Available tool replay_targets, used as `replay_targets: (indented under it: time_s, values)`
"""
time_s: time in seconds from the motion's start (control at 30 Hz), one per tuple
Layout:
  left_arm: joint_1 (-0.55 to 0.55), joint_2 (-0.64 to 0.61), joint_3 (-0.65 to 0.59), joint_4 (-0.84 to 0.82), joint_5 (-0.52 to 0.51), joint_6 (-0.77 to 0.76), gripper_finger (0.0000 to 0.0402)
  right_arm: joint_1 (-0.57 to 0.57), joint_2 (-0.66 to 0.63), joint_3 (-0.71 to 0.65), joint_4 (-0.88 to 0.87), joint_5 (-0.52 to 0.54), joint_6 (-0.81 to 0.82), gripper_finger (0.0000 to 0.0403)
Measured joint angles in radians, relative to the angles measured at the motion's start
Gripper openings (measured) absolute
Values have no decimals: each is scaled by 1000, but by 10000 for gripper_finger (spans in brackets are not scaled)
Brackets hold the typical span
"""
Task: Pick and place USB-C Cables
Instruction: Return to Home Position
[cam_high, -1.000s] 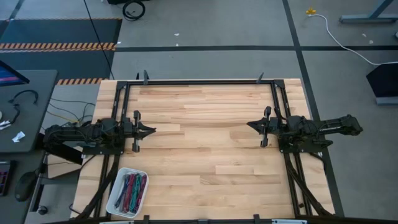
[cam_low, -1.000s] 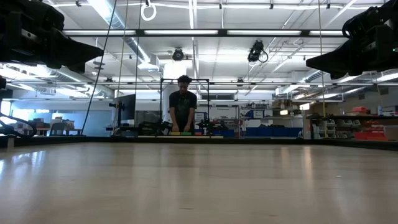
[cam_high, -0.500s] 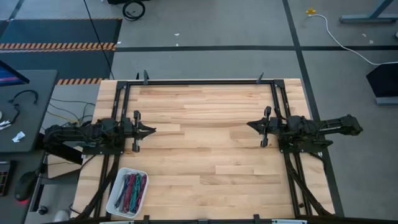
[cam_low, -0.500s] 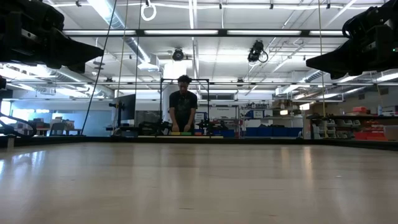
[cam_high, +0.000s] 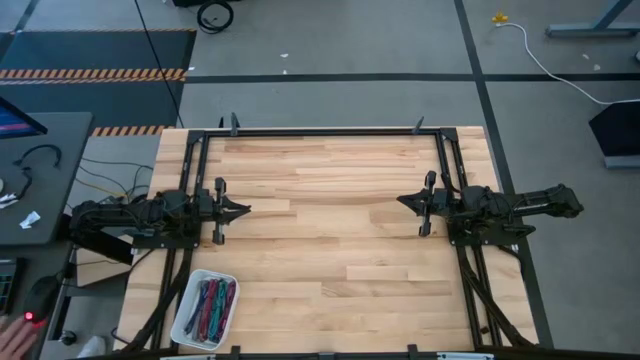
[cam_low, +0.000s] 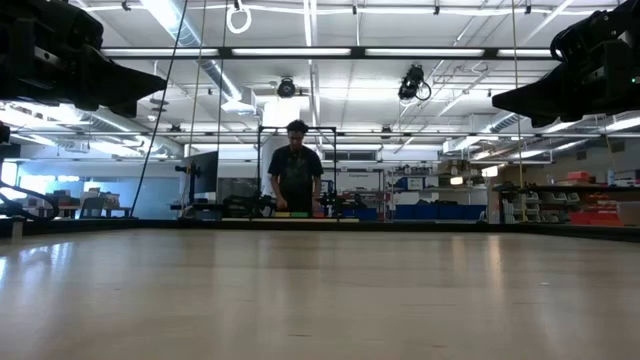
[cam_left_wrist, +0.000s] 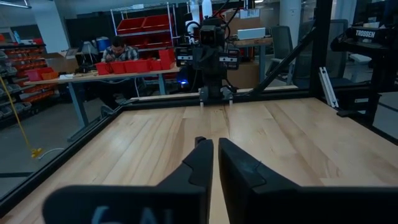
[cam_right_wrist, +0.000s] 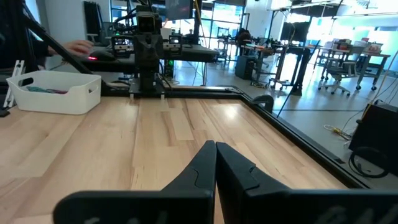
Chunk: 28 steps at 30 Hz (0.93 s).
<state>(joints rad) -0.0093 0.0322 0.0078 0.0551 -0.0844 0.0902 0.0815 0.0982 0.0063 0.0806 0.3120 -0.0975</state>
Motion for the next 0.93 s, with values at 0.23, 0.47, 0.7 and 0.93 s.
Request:
replay_targets:
  time_s: [0.23, 0.47, 0.7, 0.93]
  values:
    - [0, 0, 0, 0, 0, 0, 31, 0, 0, 0, 0, 0, 0, 11]
    - [0, 0, 0, 0, 0, 0, 24, 0, 0, 0, 0, 0, 0, 11]
    - [0, 0, 0, 0, 0, 0, 35, 0, 0, 0, 0, 0, 0, 11]
    - [0, 0, 0, 0, 0, 0, 29, 0, 0, 0, 0, 0, 0, 11]
